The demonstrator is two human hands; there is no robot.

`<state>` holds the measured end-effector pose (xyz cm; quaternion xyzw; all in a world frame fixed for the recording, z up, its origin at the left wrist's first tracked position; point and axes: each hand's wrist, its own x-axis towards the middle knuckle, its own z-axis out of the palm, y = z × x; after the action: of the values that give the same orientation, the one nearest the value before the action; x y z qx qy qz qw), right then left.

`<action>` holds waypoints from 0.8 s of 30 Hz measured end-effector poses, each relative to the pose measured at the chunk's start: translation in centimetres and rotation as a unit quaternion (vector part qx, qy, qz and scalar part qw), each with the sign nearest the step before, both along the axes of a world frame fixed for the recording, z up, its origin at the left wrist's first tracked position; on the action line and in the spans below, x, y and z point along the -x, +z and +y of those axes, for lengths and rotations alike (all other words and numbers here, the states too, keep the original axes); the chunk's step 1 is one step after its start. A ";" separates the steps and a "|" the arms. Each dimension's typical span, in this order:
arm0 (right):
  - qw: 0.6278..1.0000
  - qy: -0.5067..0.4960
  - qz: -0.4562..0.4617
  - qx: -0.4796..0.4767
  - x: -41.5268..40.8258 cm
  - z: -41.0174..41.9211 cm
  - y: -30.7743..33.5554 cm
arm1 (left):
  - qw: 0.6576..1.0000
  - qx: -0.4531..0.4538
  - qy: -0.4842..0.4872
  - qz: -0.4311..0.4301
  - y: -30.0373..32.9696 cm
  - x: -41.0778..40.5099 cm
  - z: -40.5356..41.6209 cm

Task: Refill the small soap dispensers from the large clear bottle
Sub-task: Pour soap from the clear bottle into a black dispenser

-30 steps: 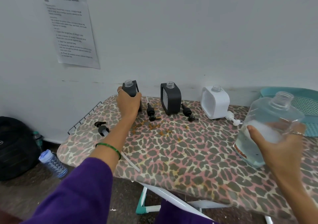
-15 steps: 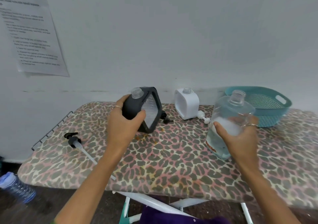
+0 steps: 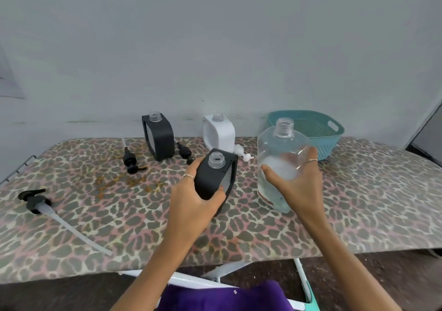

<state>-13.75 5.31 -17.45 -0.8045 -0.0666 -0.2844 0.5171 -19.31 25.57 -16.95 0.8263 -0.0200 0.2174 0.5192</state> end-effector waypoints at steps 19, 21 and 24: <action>0.951 -0.002 -0.056 0.304 0.9 -2.1 1.9 | 0.999 0.007 0.015 -0.049 -3.4 -0.4 -0.8; 0.941 -0.011 -0.065 0.331 0.9 -1.9 2.0 | 0.999 0.005 0.015 -0.048 -3.5 -0.5 -0.7; 0.925 -0.016 -0.080 0.370 0.6 -1.6 2.2 | 0.999 0.002 0.011 -0.050 -3.5 -0.5 -0.7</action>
<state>-14.40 3.72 -15.25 -0.9141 -0.1955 -0.3113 0.1709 -18.80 24.90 -20.48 0.8134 -0.0367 0.2643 0.5168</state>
